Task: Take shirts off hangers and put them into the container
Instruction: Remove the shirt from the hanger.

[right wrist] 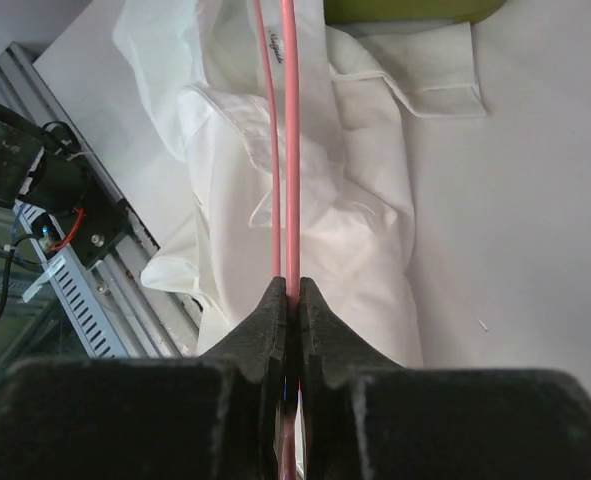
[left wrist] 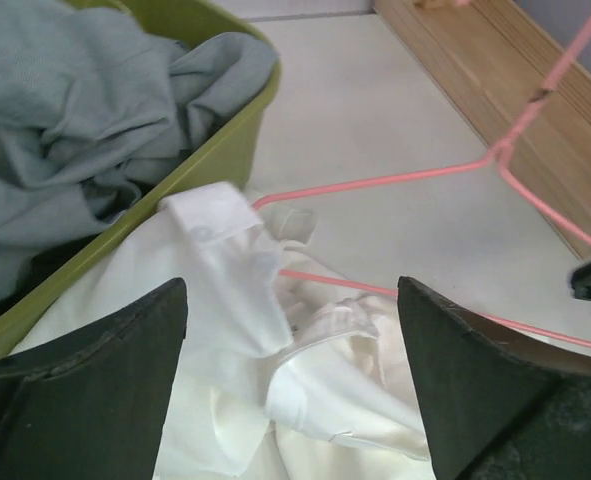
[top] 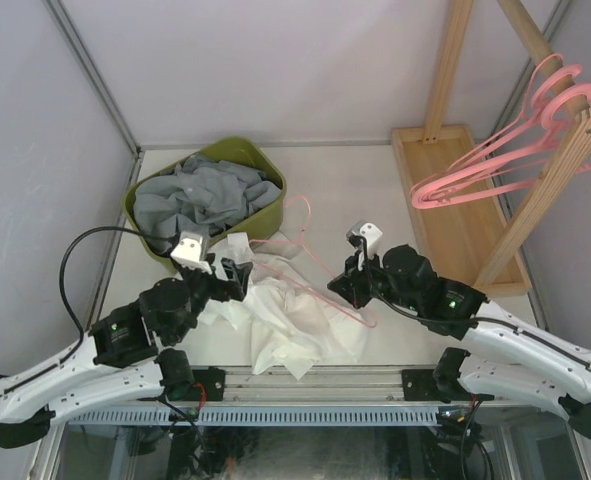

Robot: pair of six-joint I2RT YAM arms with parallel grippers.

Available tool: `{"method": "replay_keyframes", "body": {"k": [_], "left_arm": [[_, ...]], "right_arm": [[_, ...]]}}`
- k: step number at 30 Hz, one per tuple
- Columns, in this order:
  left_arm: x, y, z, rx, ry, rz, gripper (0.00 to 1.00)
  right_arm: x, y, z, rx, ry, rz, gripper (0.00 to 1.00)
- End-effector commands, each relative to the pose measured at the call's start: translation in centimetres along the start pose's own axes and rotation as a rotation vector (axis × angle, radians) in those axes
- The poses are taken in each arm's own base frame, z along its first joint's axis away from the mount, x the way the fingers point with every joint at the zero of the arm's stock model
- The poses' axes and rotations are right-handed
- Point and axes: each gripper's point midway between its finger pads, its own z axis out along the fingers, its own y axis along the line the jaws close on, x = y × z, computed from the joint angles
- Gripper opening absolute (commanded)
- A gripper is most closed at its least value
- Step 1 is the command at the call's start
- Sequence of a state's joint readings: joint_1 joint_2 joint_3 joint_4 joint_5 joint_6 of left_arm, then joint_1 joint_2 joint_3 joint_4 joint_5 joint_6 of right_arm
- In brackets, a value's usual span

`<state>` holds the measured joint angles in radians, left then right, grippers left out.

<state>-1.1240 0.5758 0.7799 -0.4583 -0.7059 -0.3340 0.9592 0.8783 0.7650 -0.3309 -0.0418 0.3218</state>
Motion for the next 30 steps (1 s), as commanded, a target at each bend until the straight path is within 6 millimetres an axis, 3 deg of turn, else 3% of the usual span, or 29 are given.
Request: {"method": "replay_keyframes", "body": {"k": [1, 6, 10, 13, 14, 17, 18, 25, 30], "left_arm": [[0.5, 1.9, 0.4, -0.107, -0.045, -0.124, 0.89], [1.6, 1.0, 2.6, -0.104, 0.017, -0.184, 0.92], [4.4, 1.9, 4.0, -0.197, 0.143, -0.157, 0.72], [6.0, 2.5, 4.3, -0.224, 0.168, -0.115, 0.64], [6.4, 2.8, 4.4, -0.235, 0.171, -0.109, 0.56], [6.9, 4.3, 4.0, -0.297, 0.166, -0.121, 0.19], [6.8, 5.0, 3.8, -0.321, 0.156, -0.127, 0.15], [7.1, 7.7, 2.0, -0.391, 0.126, -0.144, 0.10], [7.5, 6.2, 2.4, -0.301, 0.142, -0.162, 0.10]], "right_arm": [[-2.8, 1.0, -1.3, -0.049, -0.116, 0.001, 0.00], [-3.2, 1.6, -1.2, -0.078, -0.133, -0.006, 0.00], [-4.0, 2.2, -1.8, -0.101, -0.165, 0.009, 0.00], [-4.3, 2.4, -2.9, -0.112, -0.187, 0.008, 0.00], [-4.4, 2.4, -3.2, -0.115, -0.193, 0.002, 0.00], [-4.3, 2.1, -4.1, -0.100, -0.204, -0.015, 0.00], [-4.2, 1.7, -4.4, -0.081, -0.207, -0.020, 0.00], [-3.2, -0.5, -7.8, 0.018, -0.224, -0.053, 0.00], [-4.1, -1.1, -10.7, 0.045, -0.322, -0.036, 0.00]]}}
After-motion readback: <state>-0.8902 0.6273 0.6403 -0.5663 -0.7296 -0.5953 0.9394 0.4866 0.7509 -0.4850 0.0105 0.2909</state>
